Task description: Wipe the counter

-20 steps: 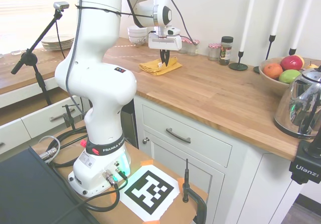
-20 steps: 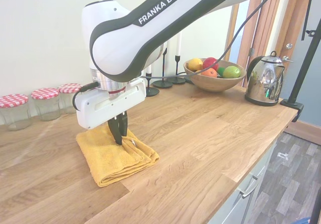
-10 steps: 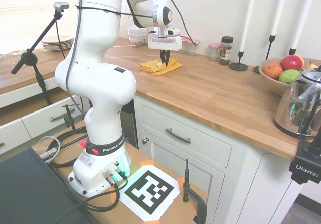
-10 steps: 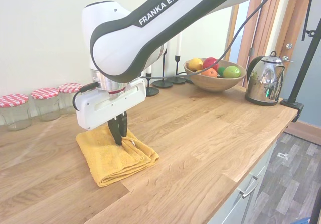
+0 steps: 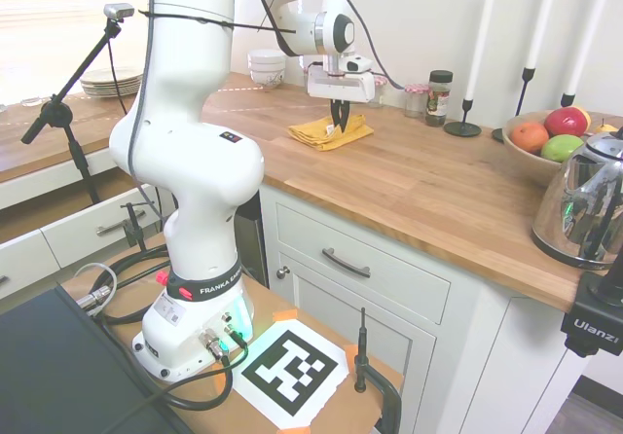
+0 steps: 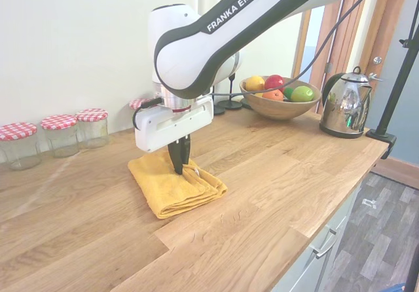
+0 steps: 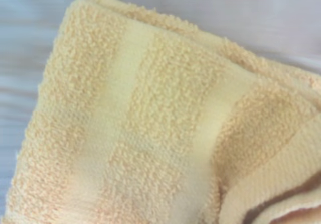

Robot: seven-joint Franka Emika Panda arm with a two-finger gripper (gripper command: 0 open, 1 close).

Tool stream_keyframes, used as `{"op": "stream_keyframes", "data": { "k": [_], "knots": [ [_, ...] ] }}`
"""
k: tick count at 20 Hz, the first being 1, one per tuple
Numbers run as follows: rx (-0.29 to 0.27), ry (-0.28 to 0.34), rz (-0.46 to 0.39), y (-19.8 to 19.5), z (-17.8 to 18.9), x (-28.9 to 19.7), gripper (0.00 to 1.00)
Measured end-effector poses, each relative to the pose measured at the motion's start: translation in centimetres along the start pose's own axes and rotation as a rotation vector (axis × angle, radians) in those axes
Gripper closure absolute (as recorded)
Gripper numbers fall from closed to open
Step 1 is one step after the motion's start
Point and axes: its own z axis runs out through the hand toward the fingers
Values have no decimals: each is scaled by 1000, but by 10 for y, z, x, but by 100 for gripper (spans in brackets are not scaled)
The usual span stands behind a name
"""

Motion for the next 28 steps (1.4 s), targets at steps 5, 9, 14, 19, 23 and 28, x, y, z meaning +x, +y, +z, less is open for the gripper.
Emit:
{"op": "stream_keyframes", "data": {
  "k": [5, 9, 14, 19, 23, 28],
  "knots": [
    [18, -11, 22, 36, 5, 31, 100],
    [29, -16, 40, 65, 8, 57, 100],
    [43, -24, 75, 120, 14, 99, 100],
    [67, -32, 104, 174, 20, 133, 100],
    [84, -38, 123, 215, 23, 155, 100],
    [100, -45, 140, 250, 27, 172, 100]
  ]
}}
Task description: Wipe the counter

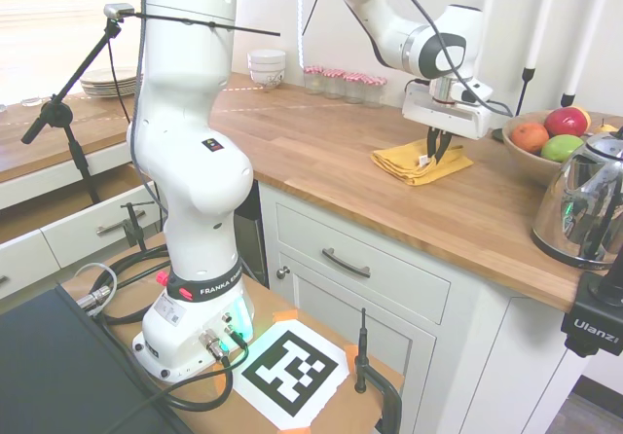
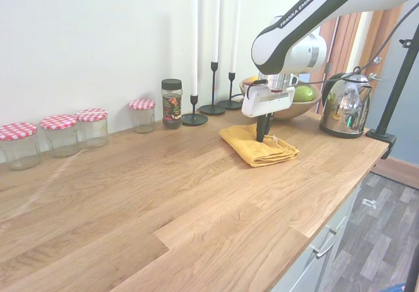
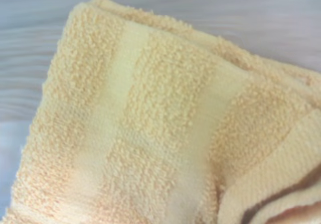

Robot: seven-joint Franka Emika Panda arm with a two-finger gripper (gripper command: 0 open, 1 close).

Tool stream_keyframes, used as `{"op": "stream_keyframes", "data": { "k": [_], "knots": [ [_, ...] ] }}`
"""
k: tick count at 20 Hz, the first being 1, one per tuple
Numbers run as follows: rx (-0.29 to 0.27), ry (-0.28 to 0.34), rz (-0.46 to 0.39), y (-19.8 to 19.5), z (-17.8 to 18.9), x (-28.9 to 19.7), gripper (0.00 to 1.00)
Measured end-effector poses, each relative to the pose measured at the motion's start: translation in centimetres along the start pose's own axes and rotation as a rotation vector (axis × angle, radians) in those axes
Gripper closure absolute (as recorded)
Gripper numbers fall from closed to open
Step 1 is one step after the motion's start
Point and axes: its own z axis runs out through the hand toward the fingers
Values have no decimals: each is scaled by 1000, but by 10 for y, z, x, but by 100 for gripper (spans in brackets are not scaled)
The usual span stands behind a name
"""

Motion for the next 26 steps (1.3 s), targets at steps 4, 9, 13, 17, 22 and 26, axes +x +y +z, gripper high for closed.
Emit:
{"op": "stream_keyframes", "data": {
  "k": [4, 9, 13, 17, 22, 26],
  "knots": [
    [4, -2, 4, 7, 0, 4, 100],
    [4, -2, 4, 7, 0, 4, 100],
    [2, 0, -1, 6, 0, 4, 100],
    [-9, 7, -18, 0, 0, 0, 100],
    [-24, 20, -39, -31, 1, -18, 100],
    [-36, 28, -52, -61, 3, -41, 100]
  ]
}}
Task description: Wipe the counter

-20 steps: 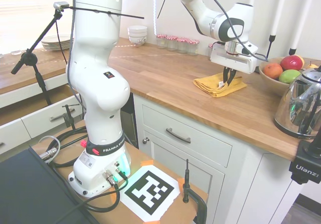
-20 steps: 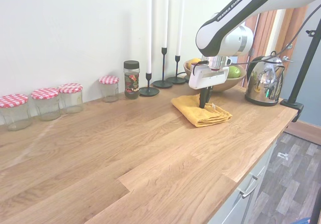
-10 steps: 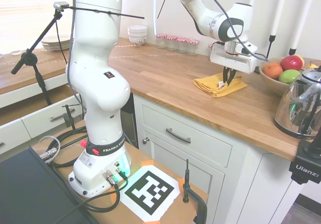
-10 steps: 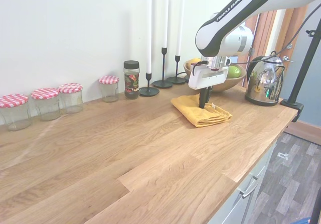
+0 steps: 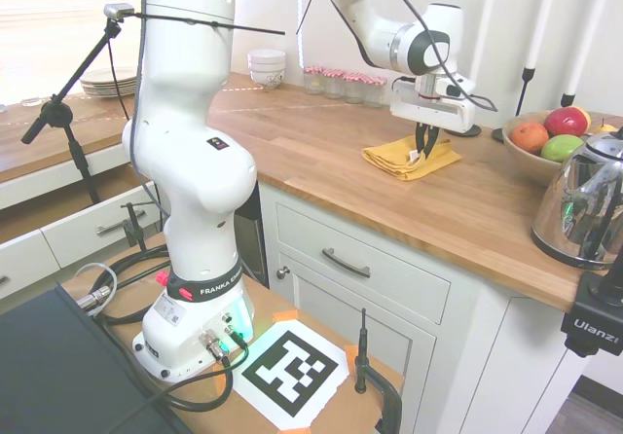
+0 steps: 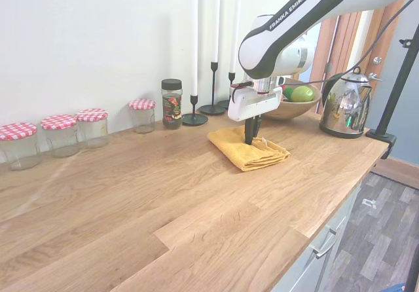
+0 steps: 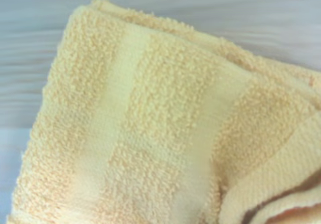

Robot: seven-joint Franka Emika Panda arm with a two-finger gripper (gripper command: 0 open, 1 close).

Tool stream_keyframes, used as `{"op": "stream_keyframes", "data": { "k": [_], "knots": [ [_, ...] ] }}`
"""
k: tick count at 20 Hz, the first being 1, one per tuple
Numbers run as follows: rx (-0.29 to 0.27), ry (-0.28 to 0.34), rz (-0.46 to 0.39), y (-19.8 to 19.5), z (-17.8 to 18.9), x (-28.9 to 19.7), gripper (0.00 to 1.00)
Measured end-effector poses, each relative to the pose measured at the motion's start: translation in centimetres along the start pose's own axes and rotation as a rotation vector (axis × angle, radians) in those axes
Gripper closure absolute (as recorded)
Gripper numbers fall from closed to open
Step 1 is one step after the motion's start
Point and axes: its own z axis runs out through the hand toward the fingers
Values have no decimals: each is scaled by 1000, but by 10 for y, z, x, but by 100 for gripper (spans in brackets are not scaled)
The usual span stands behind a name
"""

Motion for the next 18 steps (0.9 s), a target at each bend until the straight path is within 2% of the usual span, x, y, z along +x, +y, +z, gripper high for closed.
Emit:
{"op": "stream_keyframes", "data": {
  "k": [6, 13, 18],
  "knots": [
    [-14, 14, -25, -58, -1, -46, 100],
    [-27, 45, -64, -135, -3, -133, 100],
    [-39, 59, -85, -171, -3, -180, 100]
  ]
}}
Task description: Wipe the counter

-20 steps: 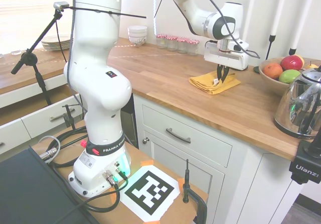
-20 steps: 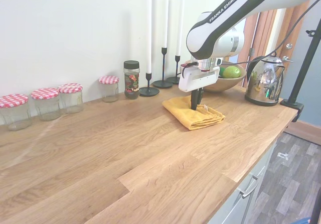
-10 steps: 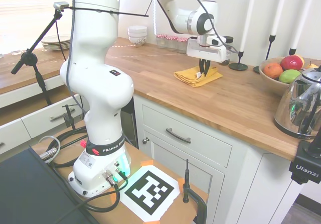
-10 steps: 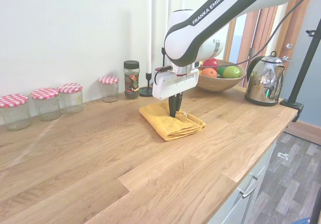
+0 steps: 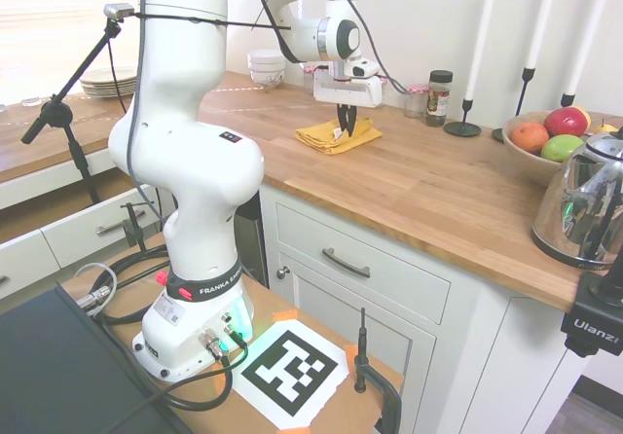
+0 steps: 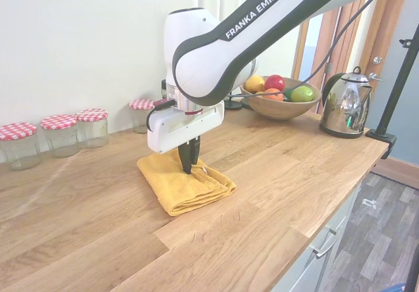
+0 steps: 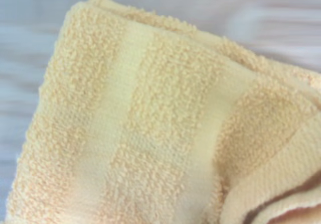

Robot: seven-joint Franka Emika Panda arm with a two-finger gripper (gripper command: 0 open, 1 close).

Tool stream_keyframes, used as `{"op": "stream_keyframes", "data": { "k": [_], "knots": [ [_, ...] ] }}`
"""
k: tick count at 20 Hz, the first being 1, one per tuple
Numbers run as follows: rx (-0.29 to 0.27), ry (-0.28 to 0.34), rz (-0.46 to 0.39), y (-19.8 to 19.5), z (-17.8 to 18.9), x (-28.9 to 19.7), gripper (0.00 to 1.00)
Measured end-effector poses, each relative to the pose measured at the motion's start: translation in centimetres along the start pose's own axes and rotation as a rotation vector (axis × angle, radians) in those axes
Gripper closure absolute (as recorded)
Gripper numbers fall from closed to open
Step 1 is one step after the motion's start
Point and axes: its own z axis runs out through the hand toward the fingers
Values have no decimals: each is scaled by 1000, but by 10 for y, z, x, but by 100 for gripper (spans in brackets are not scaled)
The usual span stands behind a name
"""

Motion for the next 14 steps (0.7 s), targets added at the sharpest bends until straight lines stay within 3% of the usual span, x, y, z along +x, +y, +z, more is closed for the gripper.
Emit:
{"op": "stream_keyframes", "data": {
  "k": [14],
  "knots": [
    [-54, 45, -70, -95, -11, -72, 100]
  ]
}}
